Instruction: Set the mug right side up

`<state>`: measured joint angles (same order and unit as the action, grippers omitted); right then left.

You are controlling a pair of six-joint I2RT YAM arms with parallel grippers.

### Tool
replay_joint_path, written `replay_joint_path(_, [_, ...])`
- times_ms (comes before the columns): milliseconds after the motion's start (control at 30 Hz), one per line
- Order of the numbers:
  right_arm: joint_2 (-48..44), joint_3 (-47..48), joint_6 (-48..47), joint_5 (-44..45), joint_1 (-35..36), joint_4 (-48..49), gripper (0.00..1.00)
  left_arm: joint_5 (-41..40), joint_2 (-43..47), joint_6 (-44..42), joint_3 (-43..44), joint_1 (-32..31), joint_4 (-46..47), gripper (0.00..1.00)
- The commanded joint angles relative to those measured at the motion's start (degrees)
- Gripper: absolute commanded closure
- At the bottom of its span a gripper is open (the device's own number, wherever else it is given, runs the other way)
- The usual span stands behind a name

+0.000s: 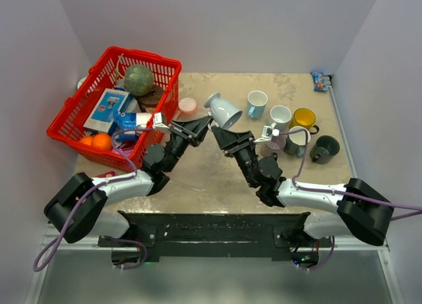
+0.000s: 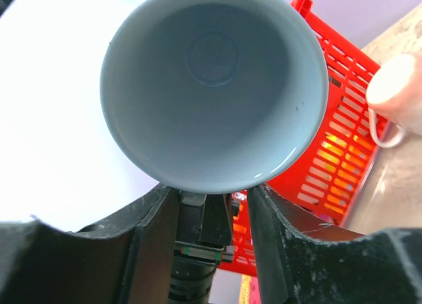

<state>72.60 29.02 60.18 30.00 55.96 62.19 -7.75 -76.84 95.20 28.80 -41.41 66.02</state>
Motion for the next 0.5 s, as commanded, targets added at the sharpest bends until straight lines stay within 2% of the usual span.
replay_joint_path(0, [3.2, 2.1, -2.1, 5.8, -0.4, 7.8, 0.55, -0.4, -2.8, 8.3, -0.7, -2.1, 6.2, 1.0])
replay_joint_path(167, [5.0, 2.8, -2.3, 5.3, -0.4, 9.9, 0.57, -0.8, -3.7, 6.9, -0.4, -2.6, 6.2, 1.0])
replay_joint_path(367, [4.7, 3.5, -2.9, 6.3, -0.4, 8.9, 0.54, -2.0, -3.5, 5.1, 0.2, -3.7, 4.1, 1.0])
replay_joint_path(467, [4.3, 3.7, -3.8, 6.6, -0.5, 8.6, 0.6, -2.3, -3.3, 4.0, 0.4, -4.3, 3.7, 1.0])
